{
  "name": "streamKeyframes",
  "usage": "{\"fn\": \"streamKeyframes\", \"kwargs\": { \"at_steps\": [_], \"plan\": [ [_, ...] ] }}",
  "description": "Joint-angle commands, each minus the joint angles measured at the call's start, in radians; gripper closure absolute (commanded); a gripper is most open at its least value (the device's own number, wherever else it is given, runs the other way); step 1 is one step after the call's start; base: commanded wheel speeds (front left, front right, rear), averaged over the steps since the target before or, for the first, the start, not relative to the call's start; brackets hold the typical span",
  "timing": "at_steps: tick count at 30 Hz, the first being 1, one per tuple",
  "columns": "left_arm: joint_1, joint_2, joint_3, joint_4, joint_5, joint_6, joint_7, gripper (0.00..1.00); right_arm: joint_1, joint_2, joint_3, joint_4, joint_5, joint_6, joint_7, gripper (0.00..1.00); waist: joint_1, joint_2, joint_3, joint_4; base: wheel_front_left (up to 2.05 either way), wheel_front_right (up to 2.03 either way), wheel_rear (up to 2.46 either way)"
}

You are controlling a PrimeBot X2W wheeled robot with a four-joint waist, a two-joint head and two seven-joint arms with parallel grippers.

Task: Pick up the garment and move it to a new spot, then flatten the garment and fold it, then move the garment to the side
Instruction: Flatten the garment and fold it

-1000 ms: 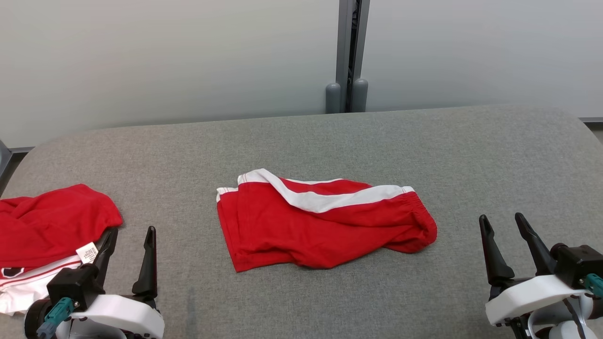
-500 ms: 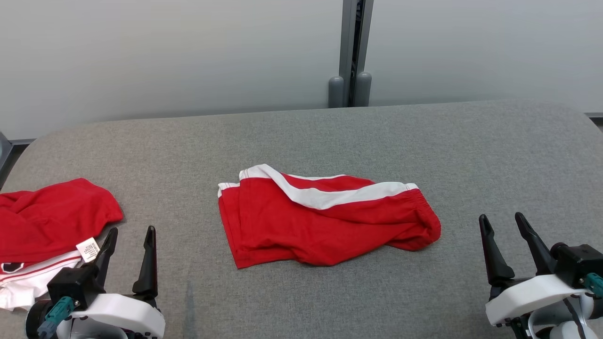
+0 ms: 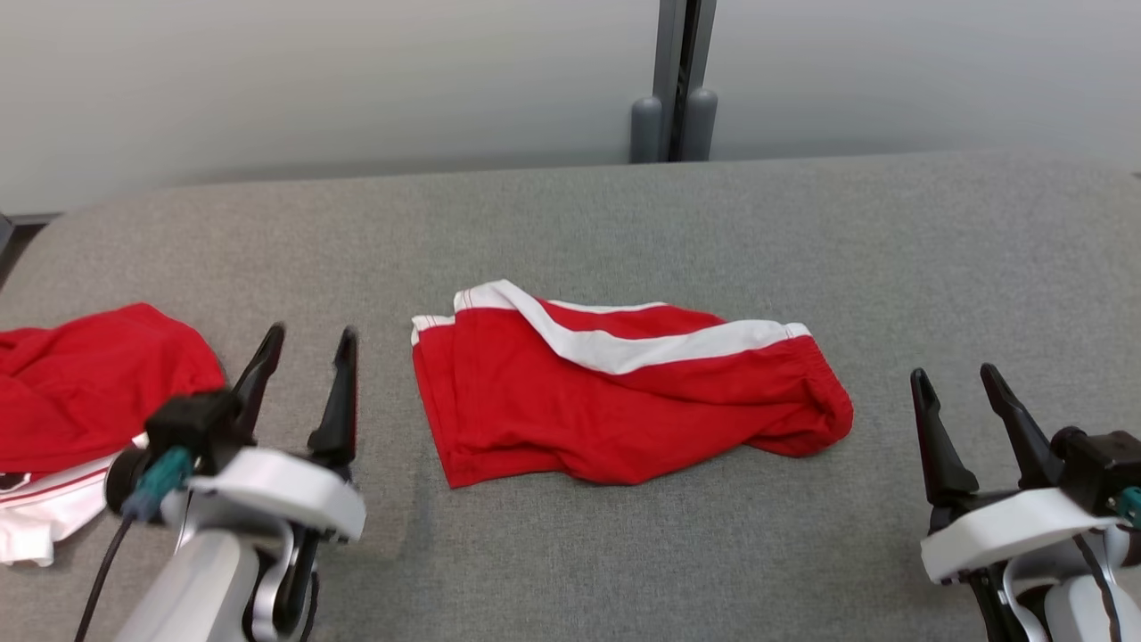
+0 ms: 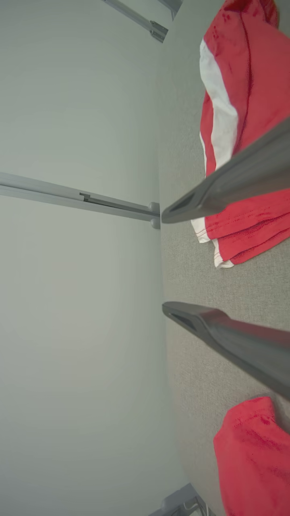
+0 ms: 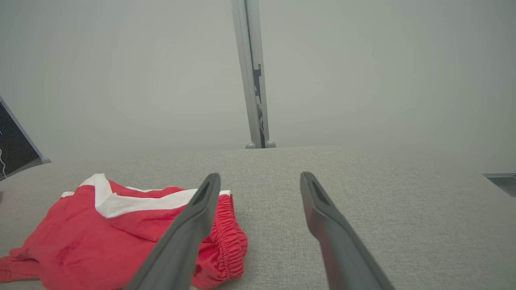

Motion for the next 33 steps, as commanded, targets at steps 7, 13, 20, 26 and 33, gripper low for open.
{"fn": "streamKeyframes", "kwargs": {
  "at_steps": [7,13,20,26,33],
  "plan": [
    [-0.237,-0.058,-0.051,0.129,-0.016,-0.071,0.095,0.0,-0.066,-0.011,0.022,-0.017,0.009,0.002,-0.007,0.0,0.0,0.0,0.111,-0.034,0.0,0.0,0.0],
    [-0.387,-0.095,-0.07,0.331,-0.059,-0.147,0.179,0.0,-0.107,-0.004,0.048,0.005,0.023,0.002,-0.026,0.0,0.0,0.0,0.174,-0.08,0.0,0.0,0.0],
    [-0.52,-0.105,-0.067,0.553,-0.1,-0.203,0.248,0.0,-0.144,-0.001,0.063,0.039,0.035,0.002,-0.053,0.0,0.0,0.0,0.224,-0.122,0.0,0.0,0.0],
    [-0.591,-0.11,-0.066,0.692,-0.128,-0.23,0.288,0.0,-0.167,0.001,0.064,0.065,0.039,0.002,-0.069,0.0,0.0,0.0,0.248,-0.136,0.0,0.0,0.0],
    [-0.63,-0.12,-0.093,0.783,-0.152,-0.252,0.322,0.0,-0.186,0.002,0.074,0.088,0.043,0.002,-0.083,0.0,0.0,0.0,0.259,-0.141,0.0,0.0,0.0]
  ]
}}
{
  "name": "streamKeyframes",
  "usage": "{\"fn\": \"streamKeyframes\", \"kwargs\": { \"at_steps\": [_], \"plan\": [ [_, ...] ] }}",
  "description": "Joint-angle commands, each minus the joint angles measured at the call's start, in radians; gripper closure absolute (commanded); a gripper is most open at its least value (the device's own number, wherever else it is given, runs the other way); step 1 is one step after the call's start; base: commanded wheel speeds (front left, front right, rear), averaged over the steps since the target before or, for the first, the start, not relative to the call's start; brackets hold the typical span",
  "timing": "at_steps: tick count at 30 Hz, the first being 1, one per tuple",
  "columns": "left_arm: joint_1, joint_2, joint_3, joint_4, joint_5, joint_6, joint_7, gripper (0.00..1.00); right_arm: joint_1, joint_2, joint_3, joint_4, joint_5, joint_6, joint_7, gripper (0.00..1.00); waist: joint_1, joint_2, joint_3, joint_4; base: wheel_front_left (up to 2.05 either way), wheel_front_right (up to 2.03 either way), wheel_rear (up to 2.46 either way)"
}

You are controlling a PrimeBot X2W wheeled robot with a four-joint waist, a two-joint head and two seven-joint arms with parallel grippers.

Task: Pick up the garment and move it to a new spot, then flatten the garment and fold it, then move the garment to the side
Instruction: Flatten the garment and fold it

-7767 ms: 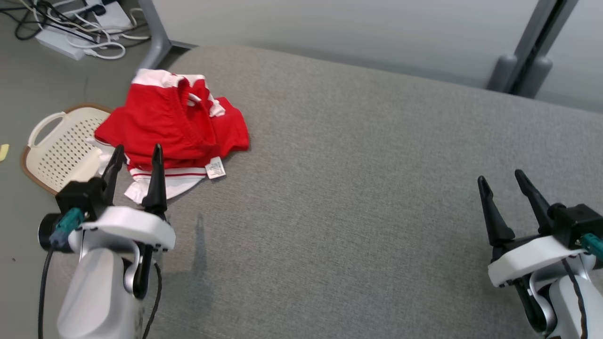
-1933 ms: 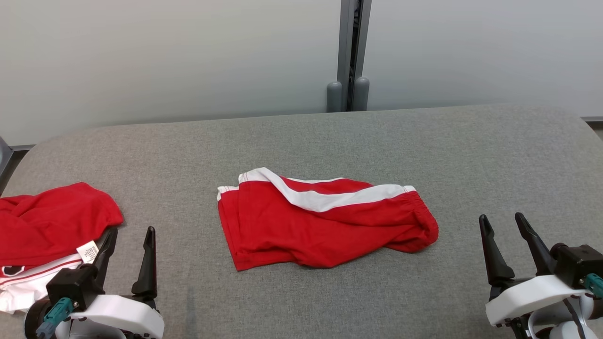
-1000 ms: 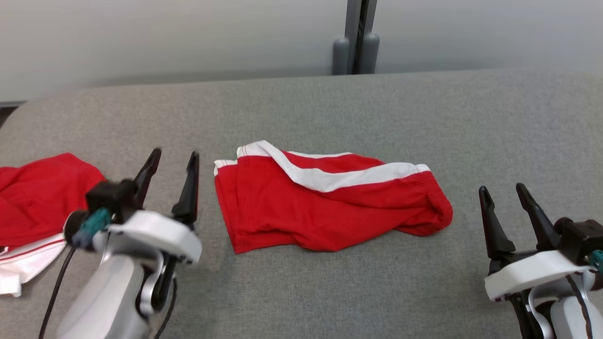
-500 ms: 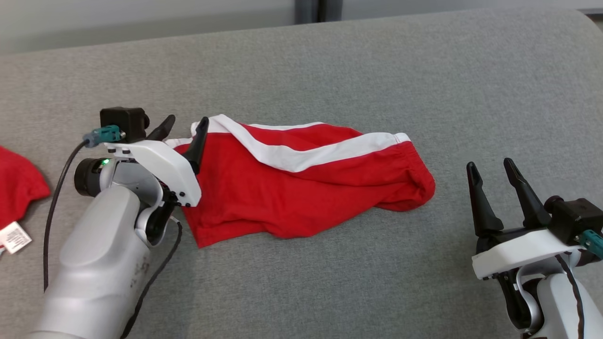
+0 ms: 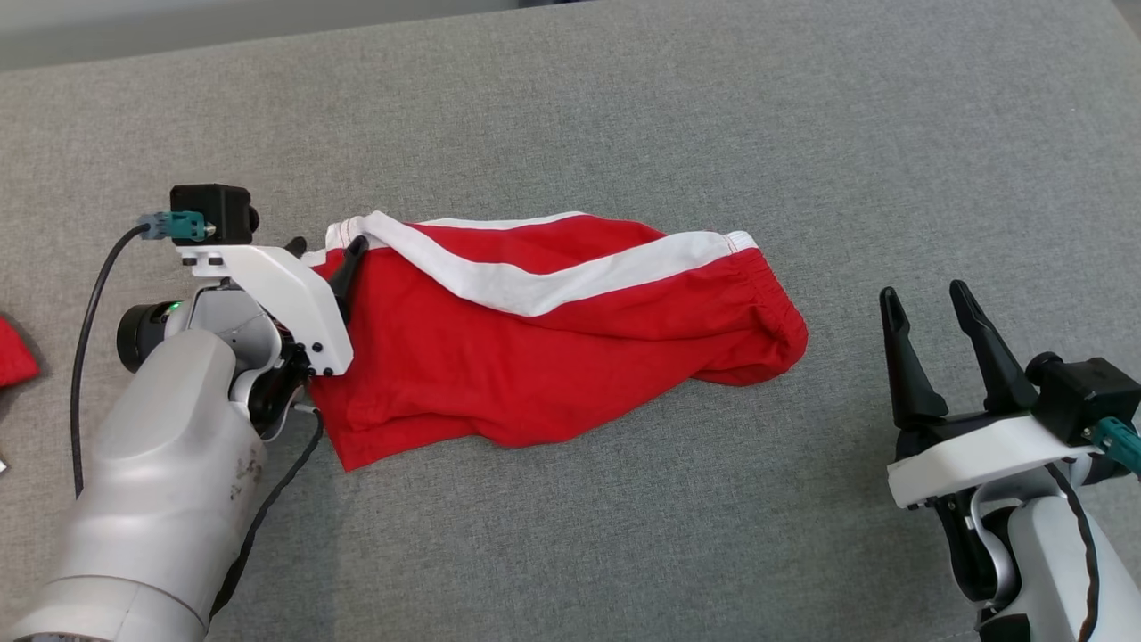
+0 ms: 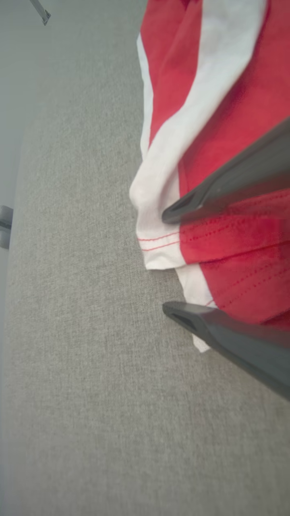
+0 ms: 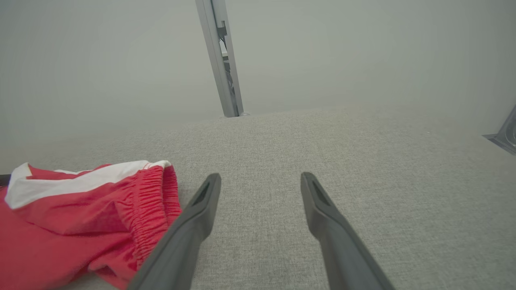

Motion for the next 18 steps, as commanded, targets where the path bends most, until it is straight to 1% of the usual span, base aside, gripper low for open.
{"fn": "streamKeyframes", "kwargs": {
  "at_steps": [1,2,3,5,6,7,8,9,10,11,12,18],
  "plan": [
    [-0.017,0.001,-0.009,0.009,-0.006,-0.006,-0.001,0.0,-0.011,-0.004,0.003,0.002,0.004,0.002,-0.01,0.0,0.0,0.0,0.001,-0.001,0.0,0.0,0.0],
    [-0.02,0.0,-0.017,0.013,-0.006,-0.008,-0.004,0.0,-0.015,-0.004,0.004,0.005,0.005,0.002,-0.011,0.0,0.0,0.0,0.001,-0.001,0.0,0.0,0.0],
    [-0.022,-0.002,-0.025,0.016,-0.006,-0.008,-0.007,0.02,-0.018,-0.005,0.005,0.007,0.007,0.002,-0.014,0.0,0.0,0.0,0.001,-0.001,0.0,0.0,0.0],
    [-0.028,-0.004,-0.041,0.019,-0.008,-0.009,-0.014,0.16,-0.022,-0.007,0.006,0.013,0.009,0.002,-0.015,0.0,0.0,0.0,0.001,0.0,0.0,0.0,0.0],
    [-0.03,-0.006,-0.05,0.017,-0.011,-0.01,-0.017,0.25,-0.023,-0.007,0.007,0.015,0.01,0.002,-0.016,0.0,0.0,0.0,0.001,0.0,0.0,0.0,0.0],
    [-0.032,-0.007,-0.061,0.011,-0.013,-0.01,-0.024,0.45,-0.024,-0.007,0.008,0.017,0.01,0.002,-0.017,0.0,0.0,0.0,0.002,0.0,0.0,0.0,0.0],
    [-0.032,-0.004,-0.071,0.005,-0.013,-0.011,-0.031,0.56,-0.024,-0.008,0.009,0.019,0.009,0.002,-0.019,0.0,0.0,0.0,0.002,0.0,0.0,0.0,0.0],
    [-0.032,-0.004,-0.071,0.005,-0.013,-0.011,-0.031,0.56,-0.024,-0.008,0.009,0.019,0.009,0.002,-0.019,0.0,0.0,0.0,0.002,0.0,0.0,0.0,0.0],
    [-0.032,-0.001,-0.079,-0.001,-0.018,-0.011,-0.04,0.65,-0.026,-0.008,0.01,0.021,0.009,0.002,-0.019,0.0,0.0,0.0,0.003,0.0,0.0,0.0,0.0],
    [-0.032,0.002,-0.09,-0.008,-0.023,-0.011,-0.05,0.93,-0.028,-0.009,0.01,0.023,0.011,0.002,-0.02,0.0,0.0,0.0,0.003,0.0,0.0,0.0,0.0],
    [-0.033,0.006,-0.099,-0.012,-0.025,-0.01,-0.058,1.0,-0.031,-0.01,0.01,0.024,0.013,0.002,-0.021,0.0,0.0,0.0,0.003,0.0,0.0,0.0,0.0],
    [-0.041,0.019,-0.139,-0.013,-0.037,-0.009,-0.113,1.0,-0.042,-0.018,0.005,0.026,0.019,0.002,-0.022,0.0,0.0,0.0,-0.002,0.01,0.0,0.0,0.0]
  ]
}}
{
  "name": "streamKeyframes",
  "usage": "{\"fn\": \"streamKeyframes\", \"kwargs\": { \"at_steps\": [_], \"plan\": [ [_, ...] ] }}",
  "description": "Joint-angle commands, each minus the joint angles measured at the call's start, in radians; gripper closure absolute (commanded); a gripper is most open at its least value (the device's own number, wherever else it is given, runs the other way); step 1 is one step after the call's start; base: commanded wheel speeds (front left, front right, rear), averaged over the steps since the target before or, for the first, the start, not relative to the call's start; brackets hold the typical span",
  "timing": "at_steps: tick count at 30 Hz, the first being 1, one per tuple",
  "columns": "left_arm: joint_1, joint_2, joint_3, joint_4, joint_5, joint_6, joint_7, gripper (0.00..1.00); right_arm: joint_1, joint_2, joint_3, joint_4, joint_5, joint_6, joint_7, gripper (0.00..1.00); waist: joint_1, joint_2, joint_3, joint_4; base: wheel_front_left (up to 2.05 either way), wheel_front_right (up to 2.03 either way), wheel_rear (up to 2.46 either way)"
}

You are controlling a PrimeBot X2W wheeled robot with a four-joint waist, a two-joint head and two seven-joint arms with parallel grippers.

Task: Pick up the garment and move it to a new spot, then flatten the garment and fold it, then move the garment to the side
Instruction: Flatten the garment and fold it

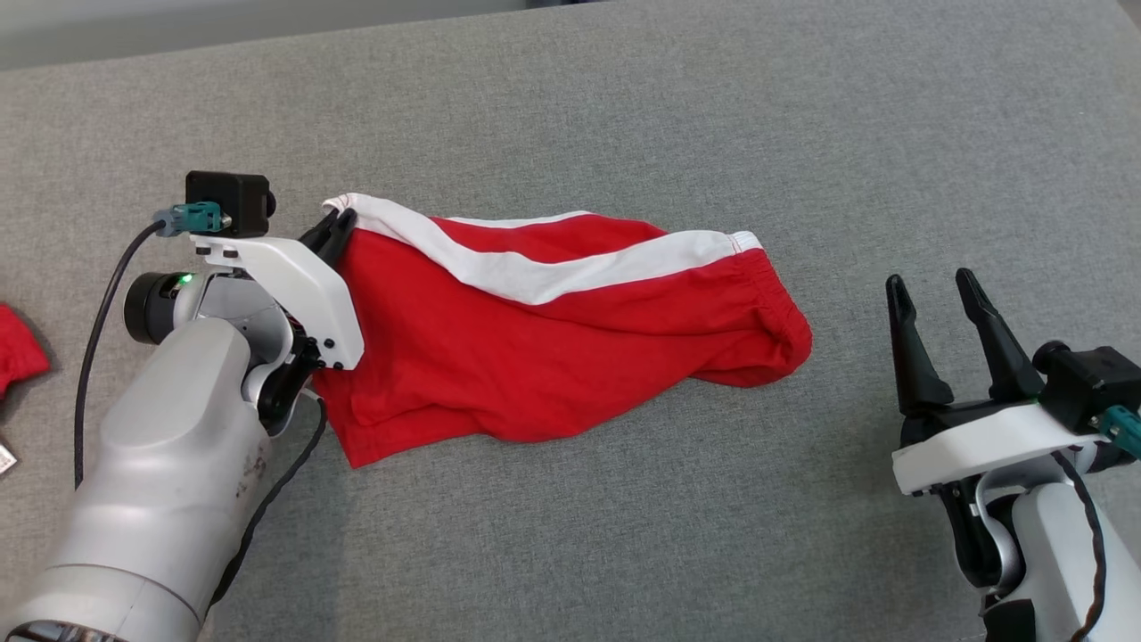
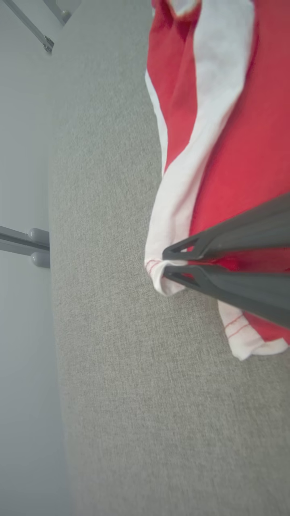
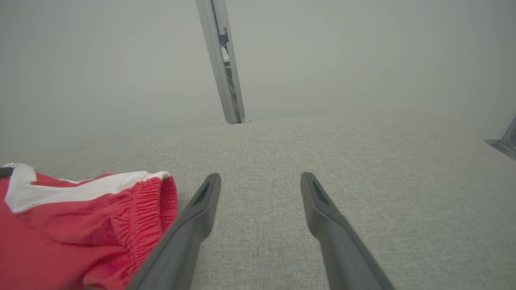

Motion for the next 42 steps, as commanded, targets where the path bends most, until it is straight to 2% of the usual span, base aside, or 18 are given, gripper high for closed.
{"fn": "streamKeyframes", "kwargs": {
  "at_steps": [1,8,18,24,25,26,27,29,35,42],
  "plan": [
    [-0.012,0.004,-0.005,0.003,-0.002,-0.002,-0.007,1.0,-0.02,-0.012,0.001,-0.002,0.005,0.002,-0.001,0.0,0.0,0.0,-0.002,0.004,0.0,0.0,0.0],
    [0.008,-0.01,-0.038,-0.01,-0.021,-0.002,-0.057,1.0,-0.066,-0.06,0.068,-0.01,0.055,0.002,0.069,0.0,0.0,0.0,-0.005,0.051,0.0,0.0,0.0],
    [0.009,-0.04,-0.09,-0.013,-0.034,-0.002,-0.097,1.0,-0.156,-0.163,0.23,-0.022,0.199,0.002,0.362,0.0,0.0,0.0,0.004,0.114,0.0,0.0,0.0],
    [-0.002,-0.048,-0.114,-0.014,-0.043,-0.002,-0.121,1.0,-0.203,-0.199,0.273,-0.02,0.264,0.002,0.502,0.0,0.0,0.0,0.011,0.134,0.0,0.0,0.0],
    [-0.005,-0.049,-0.118,-0.014,-0.044,-0.002,-0.124,1.0,-0.211,-0.204,0.272,-0.022,0.271,0.002,0.51,0.53,0.0,0.0,0.013,0.137,0.0,0.0,0.0],
    [-0.007,-0.05,-0.12,-0.015,-0.046,-0.002,-0.13,1.0,-0.217,-0.206,0.273,-0.024,0.283,0.002,0.519,0.57,0.0,0.0,0.014,0.14,0.0,0.0,0.0],
    [-0.01,-0.052,-0.127,-0.016,-0.048,-0.002,-0.141,1.0,-0.222,-0.214,0.274,-0.027,0.296,0.002,0.533,1.0,0.0,0.0,0.016,0.144,0.0,0.0,0.0],
    [-0.013,-0.051,-0.131,-0.019,-0.048,-0.002,-0.159,1.0,-0.226,-0.221,0.273,-0.035,0.312,0.002,0.538,1.0,0.0,0.0,0.018,0.148,0.0,0.0,0.0],
    [-0.03,-0.042,-0.124,-0.027,-0.04,-0.001,-0.214,1.0,-0.239,-0.234,0.248,-0.07,0.324,0.002,0.457,1.0,0.0,0.0,0.014,0.15,0.0,0.0,0.0],
    [-0.062,-0.003,-0.081,-0.121,0.001,0.039,-0.252,1.0,-0.26,-0.241,0.202,-0.113,0.327,0.002,0.293,1.0,0.0,0.0,-0.025,0.14,0.0,0.0,0.0]
  ]
}}
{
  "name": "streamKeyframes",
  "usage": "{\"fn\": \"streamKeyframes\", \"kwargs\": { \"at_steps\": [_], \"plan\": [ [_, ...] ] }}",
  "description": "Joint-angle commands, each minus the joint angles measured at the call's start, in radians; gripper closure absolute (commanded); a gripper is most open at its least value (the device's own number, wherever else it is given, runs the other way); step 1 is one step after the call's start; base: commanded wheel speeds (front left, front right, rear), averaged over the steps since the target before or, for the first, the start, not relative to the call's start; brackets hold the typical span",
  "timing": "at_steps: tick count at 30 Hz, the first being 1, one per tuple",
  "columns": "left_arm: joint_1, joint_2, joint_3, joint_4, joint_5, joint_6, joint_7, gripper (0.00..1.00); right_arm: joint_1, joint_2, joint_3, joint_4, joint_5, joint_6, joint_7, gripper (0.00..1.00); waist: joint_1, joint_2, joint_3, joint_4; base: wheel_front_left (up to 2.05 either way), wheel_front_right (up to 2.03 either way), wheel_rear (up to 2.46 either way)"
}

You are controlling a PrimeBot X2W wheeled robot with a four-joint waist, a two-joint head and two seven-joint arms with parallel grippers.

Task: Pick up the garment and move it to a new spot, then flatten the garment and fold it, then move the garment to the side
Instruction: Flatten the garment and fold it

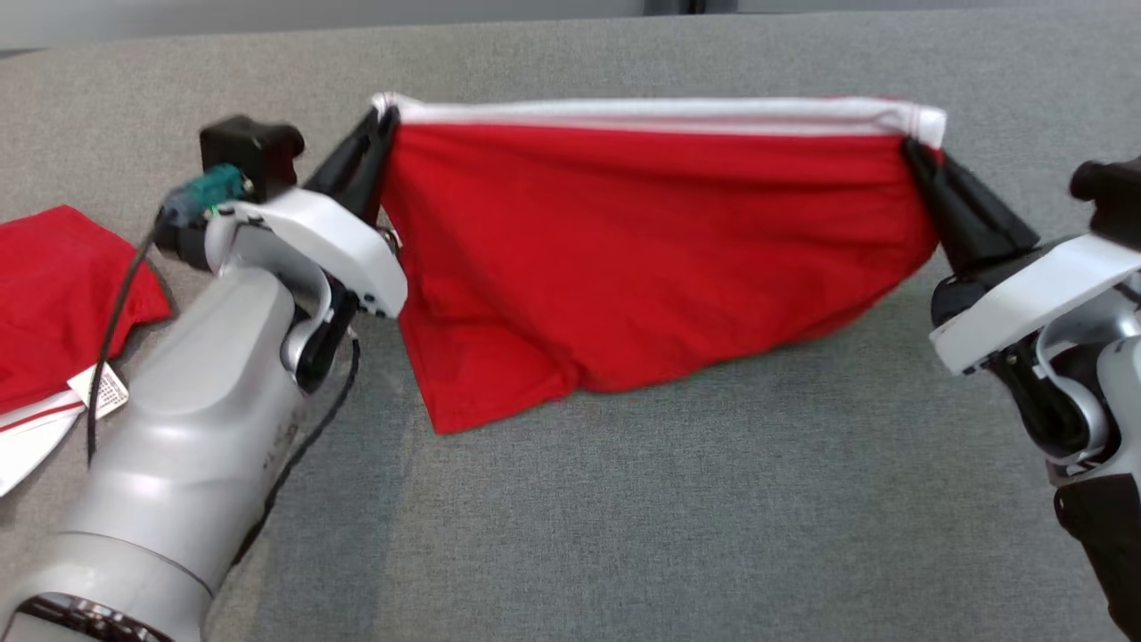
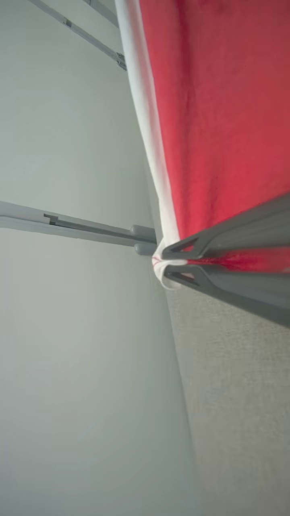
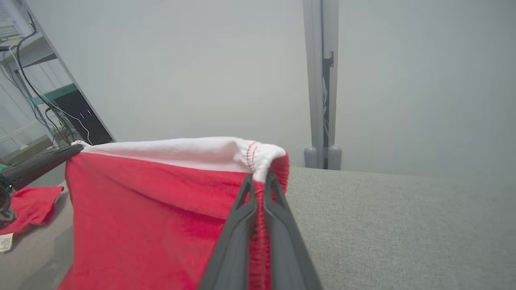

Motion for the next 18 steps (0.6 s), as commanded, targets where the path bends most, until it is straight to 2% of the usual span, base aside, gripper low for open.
{"fn": "streamKeyframes", "kwargs": {
  "at_steps": [1,9,18],
  "plan": [
    [-0.026,0.019,0.016,-0.029,0.016,0.014,-0.006,1.0,-0.022,-0.008,-0.014,-0.009,0.002,0.002,-0.03,1.0,0.0,0.0,-0.017,-0.005,0.0,0.0,0.0],
    [-0.059,0.086,0.113,-0.319,0.103,0.086,-0.007,1.0,-0.102,0.001,-0.069,-0.058,-0.025,0.002,-0.161,1.0,0.0,0.0,-0.104,-0.025,0.0,0.0,0.0],
    [-0.09,0.136,0.149,-0.531,0.124,0.16,0.029,1.0,-0.189,0.018,-0.105,-0.079,-0.05,0.002,-0.163,1.0,0.0,0.0,-0.186,-0.043,0.0,0.0,0.0]
  ]
}}
